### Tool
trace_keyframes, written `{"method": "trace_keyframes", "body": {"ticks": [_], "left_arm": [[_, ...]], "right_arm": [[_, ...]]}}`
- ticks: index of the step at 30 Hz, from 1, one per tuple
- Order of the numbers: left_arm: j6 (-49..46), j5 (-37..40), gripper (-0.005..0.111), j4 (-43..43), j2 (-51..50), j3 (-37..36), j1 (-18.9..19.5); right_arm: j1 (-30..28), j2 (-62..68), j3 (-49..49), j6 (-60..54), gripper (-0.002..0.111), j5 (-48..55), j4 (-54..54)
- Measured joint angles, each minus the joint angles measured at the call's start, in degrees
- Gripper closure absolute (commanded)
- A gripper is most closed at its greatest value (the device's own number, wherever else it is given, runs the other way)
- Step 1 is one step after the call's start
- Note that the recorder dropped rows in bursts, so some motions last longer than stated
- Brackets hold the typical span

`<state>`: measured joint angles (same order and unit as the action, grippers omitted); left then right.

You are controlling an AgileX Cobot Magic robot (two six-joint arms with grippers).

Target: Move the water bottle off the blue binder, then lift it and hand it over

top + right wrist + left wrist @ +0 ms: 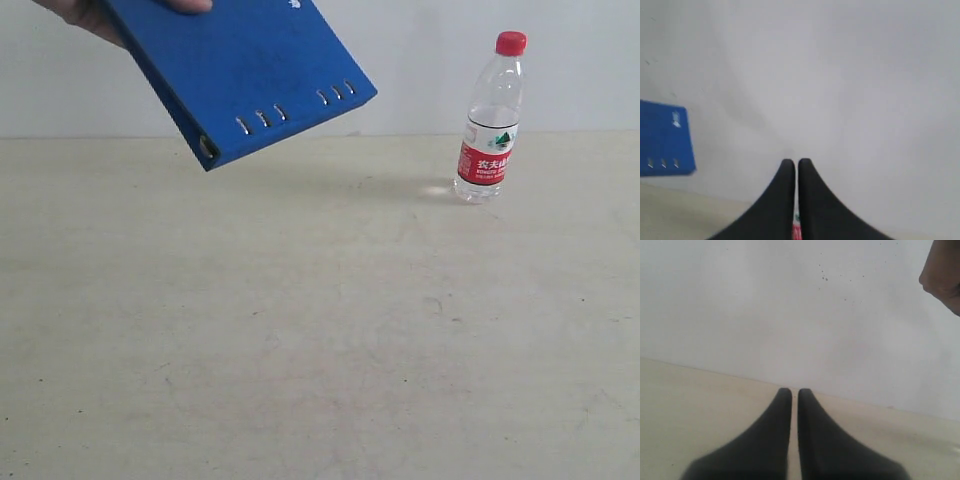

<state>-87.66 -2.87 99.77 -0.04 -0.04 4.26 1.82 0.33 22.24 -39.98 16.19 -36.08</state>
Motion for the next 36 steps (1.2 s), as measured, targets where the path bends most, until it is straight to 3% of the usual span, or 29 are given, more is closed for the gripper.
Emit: {"method": "trace_keyframes", "body": {"ticks": [3, 8, 17, 22, 33, 36], "left_arm": [[0.00, 0.00, 0.102, 0.00, 0.00, 0.00, 0.00], [0.00, 0.00, 0.102, 0.00, 0.00, 0.00, 0.00], [0.00, 0.00, 0.102, 0.00, 0.00, 0.00, 0.00], [0.00, 0.00, 0.102, 0.00, 0.00, 0.00, 0.00], [0.00, 0.00, 0.102, 0.00, 0.00, 0.00, 0.00], [0.00, 0.00, 0.102, 0.00, 0.00, 0.00, 0.00]], "right_arm": [[0.00, 0.10, -6.67, 23.40, 0.109, -3.89, 21.51], [0.00, 0.00, -21.36, 36.20, 0.109, -17.12, 33.44], [0.00, -0.09, -22.29, 42.43, 0.109, 1.89, 34.65], [0.00, -0.09, -22.29, 51.37, 0.109, 2.69, 37.38], [0.12, -0.09, -22.29, 52.17, 0.109, 2.80, 37.60], [2.62, -0.09, -22.29, 48.10, 0.109, 4.64, 43.68]]}}
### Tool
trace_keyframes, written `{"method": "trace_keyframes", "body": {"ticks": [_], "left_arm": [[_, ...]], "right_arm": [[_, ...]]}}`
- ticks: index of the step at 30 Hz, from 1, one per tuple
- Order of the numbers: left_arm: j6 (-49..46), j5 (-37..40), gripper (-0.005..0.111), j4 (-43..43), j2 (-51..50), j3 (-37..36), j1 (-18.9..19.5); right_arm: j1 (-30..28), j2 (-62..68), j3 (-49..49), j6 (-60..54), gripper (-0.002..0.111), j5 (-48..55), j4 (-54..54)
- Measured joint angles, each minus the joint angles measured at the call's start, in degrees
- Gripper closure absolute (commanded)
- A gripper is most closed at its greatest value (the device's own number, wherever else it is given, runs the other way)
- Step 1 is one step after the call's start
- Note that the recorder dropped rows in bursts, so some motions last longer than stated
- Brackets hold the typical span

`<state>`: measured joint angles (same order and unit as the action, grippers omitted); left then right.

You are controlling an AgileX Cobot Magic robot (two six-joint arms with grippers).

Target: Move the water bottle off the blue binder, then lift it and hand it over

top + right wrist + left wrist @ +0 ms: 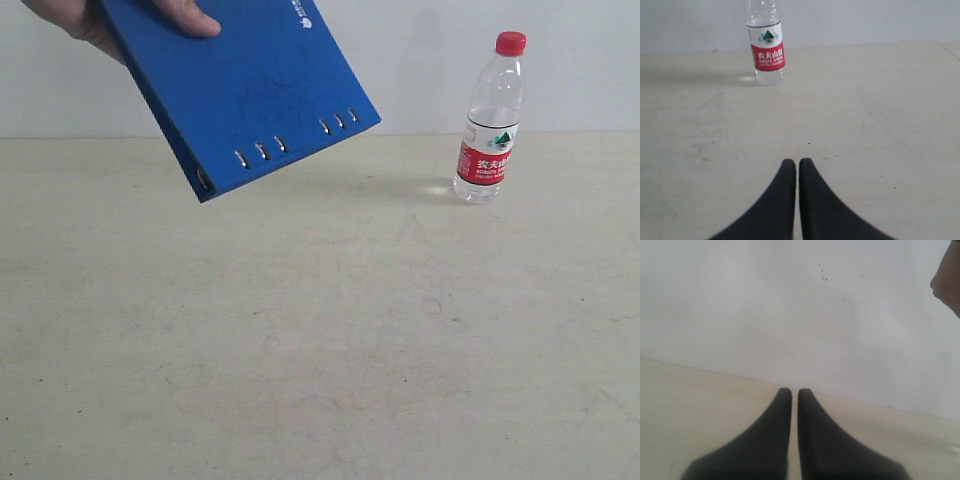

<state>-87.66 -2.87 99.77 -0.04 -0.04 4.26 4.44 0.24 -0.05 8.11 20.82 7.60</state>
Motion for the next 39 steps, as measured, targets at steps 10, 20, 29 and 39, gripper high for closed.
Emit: {"method": "trace_keyframes", "body": {"ticks": [10, 20, 29, 39], "left_arm": [[0.00, 0.00, 0.102, 0.00, 0.00, 0.00, 0.00], [0.00, 0.00, 0.102, 0.00, 0.00, 0.00, 0.00], [0.00, 0.00, 0.102, 0.00, 0.00, 0.00, 0.00], [0.00, 0.00, 0.102, 0.00, 0.00, 0.00, 0.00]], "right_arm": [[2.42, 0.00, 0.00, -3.54, 0.109, 1.57, 3.14], [0.30, 0.00, 0.00, -3.43, 0.109, 1.57, 3.75], [0.30, 0.00, 0.00, -3.43, 0.109, 1.57, 3.75], [0.30, 0.00, 0.00, -3.43, 0.109, 1.57, 3.75]]}}
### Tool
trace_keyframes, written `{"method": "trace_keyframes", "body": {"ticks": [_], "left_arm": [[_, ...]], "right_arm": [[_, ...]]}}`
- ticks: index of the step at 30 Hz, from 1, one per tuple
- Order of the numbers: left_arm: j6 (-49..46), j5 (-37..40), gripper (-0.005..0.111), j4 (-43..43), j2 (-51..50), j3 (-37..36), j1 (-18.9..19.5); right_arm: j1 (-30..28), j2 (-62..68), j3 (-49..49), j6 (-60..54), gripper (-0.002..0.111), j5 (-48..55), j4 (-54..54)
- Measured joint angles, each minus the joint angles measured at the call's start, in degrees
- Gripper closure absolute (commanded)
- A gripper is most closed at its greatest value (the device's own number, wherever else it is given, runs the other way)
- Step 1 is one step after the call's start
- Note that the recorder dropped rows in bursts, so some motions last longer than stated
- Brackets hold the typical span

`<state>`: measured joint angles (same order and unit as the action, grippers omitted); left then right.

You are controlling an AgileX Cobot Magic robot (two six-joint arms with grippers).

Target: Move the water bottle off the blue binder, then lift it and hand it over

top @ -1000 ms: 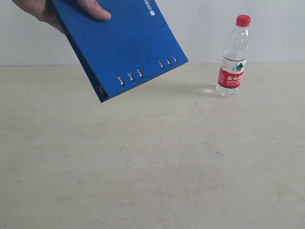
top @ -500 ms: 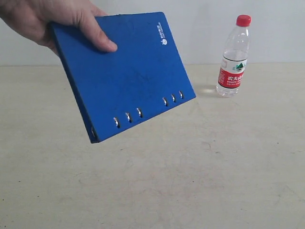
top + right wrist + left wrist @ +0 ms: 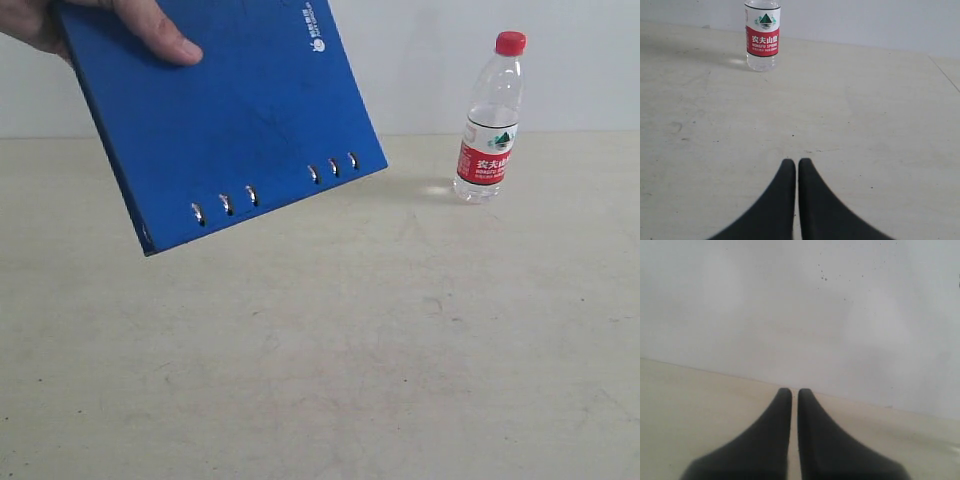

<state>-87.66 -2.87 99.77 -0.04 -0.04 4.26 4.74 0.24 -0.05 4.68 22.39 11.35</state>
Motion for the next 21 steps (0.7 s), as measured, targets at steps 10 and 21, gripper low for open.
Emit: {"method": "trace_keyframes", "body": {"ticks": [10, 21], "left_arm": [[-3.37, 19.35, 0.102, 0.22, 0.12, 12.09, 0.00], [94.57, 18.71, 0.102, -77.19, 0.12, 19.42, 0.00]], "right_arm": [[0.00, 0.00, 0.00, 0.00, 0.109, 0.00, 0.00], [0.00, 0.00, 0.00, 0.00, 0.109, 0.00, 0.00]]}}
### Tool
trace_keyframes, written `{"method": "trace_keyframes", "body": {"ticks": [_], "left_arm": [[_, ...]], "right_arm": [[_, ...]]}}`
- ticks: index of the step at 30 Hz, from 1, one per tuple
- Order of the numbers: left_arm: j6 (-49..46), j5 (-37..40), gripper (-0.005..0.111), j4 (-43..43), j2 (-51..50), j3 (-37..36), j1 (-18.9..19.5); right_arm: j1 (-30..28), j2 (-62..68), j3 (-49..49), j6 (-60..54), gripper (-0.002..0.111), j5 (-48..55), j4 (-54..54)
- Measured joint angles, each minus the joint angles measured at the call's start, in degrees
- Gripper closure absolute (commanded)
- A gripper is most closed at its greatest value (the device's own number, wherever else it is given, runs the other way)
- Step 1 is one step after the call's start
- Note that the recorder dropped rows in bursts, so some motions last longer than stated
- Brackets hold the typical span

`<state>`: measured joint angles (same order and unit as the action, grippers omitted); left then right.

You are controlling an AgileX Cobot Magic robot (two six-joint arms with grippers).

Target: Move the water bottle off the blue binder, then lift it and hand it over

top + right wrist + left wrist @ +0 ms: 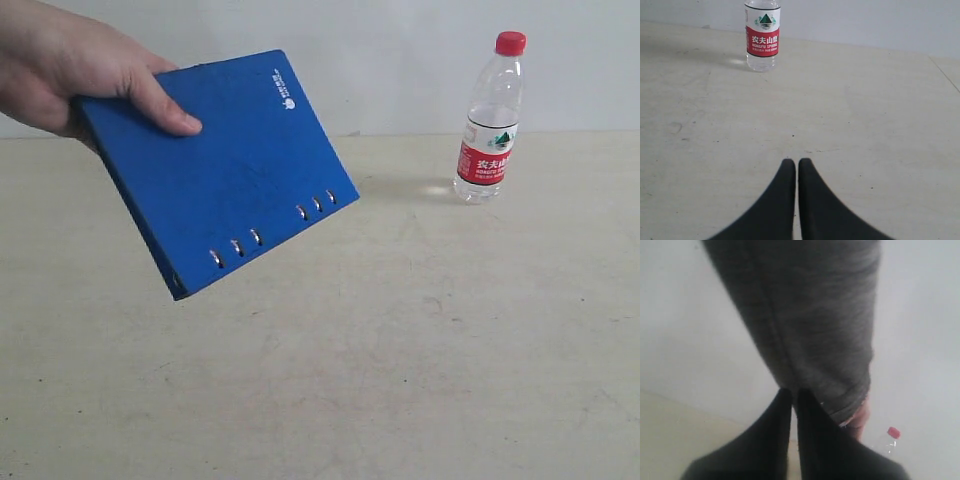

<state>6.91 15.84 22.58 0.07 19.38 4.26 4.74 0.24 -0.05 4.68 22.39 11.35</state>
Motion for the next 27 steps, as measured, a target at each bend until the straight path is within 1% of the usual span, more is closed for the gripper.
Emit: {"method": "trace_keyframes", "body": {"ticks": [1, 3, 6, 11, 15, 17, 19, 23, 27], "left_arm": [[6.52, 0.90, 0.102, -4.91, 0.00, 0.00, 0.00], [13.15, 1.82, 0.102, -10.00, 0.00, 0.00, 0.00], [16.86, 2.05, 0.102, -12.95, 0.00, 0.00, 0.00], [18.05, 0.99, 0.102, -13.82, 0.00, -0.56, 0.00], [18.16, -6.42, 0.102, -13.29, 0.00, -4.19, 0.00], [18.06, -10.31, 0.102, -12.22, -0.07, -7.31, 0.00], [17.81, -11.98, 0.102, -12.03, -0.10, -10.89, 0.00], [15.93, -11.87, 0.102, -11.62, -0.10, -17.74, 0.00], [14.92, -5.98, 0.102, -11.38, -0.10, -19.17, 0.00]], "right_arm": [[0.00, 0.00, 0.00, 0.00, 0.109, 0.00, 0.00], [0.00, 0.00, 0.00, 0.00, 0.109, 0.00, 0.00], [0.00, 0.00, 0.00, 0.00, 0.109, 0.00, 0.00], [0.00, 0.00, 0.00, 0.00, 0.109, 0.00, 0.00], [0.00, 0.00, 0.00, 0.00, 0.109, 0.00, 0.00], [0.00, 0.00, 0.00, 0.00, 0.109, 0.00, 0.00], [0.00, 0.00, 0.00, 0.00, 0.109, 0.00, 0.00], [0.00, 0.00, 0.00, 0.00, 0.109, 0.00, 0.11], [0.00, 0.00, 0.00, 0.00, 0.109, 0.00, 0.11]]}}
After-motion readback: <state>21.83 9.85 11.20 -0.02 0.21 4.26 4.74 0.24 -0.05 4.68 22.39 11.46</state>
